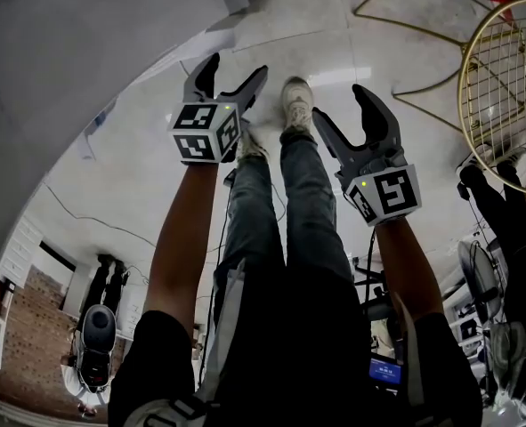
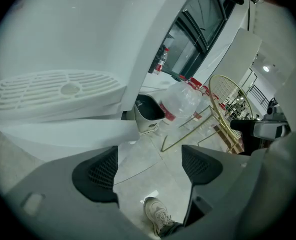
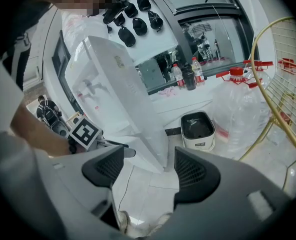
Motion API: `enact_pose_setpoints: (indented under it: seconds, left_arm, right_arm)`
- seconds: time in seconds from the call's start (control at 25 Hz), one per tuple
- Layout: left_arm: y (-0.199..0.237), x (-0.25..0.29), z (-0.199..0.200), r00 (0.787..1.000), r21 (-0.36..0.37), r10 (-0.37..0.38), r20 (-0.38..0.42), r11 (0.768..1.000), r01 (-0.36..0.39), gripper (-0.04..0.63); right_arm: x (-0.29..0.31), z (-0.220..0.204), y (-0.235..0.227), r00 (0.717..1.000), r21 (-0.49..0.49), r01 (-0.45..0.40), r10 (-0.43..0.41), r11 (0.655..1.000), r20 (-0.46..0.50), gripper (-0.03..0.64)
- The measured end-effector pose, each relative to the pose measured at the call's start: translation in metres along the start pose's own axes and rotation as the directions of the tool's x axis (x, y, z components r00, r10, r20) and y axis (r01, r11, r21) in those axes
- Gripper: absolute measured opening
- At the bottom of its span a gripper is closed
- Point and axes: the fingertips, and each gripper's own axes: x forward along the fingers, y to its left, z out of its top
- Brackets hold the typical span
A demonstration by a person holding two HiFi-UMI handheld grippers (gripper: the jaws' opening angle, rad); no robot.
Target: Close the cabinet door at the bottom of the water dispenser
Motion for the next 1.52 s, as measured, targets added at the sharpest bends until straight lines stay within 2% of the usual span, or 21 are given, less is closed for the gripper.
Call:
enact_pose_setpoints:
  seconds: [1.52]
  left_arm:
    - [0.009, 0.032, 0.034, 1.0, 0.051, -0.008, -0.024, 0.999, 0.009, 0.413]
  right_arm:
    - [0.014, 0.02, -0.024, 1.0, 0.014, 0.015, -0.015, 1.0, 0.003, 0.301]
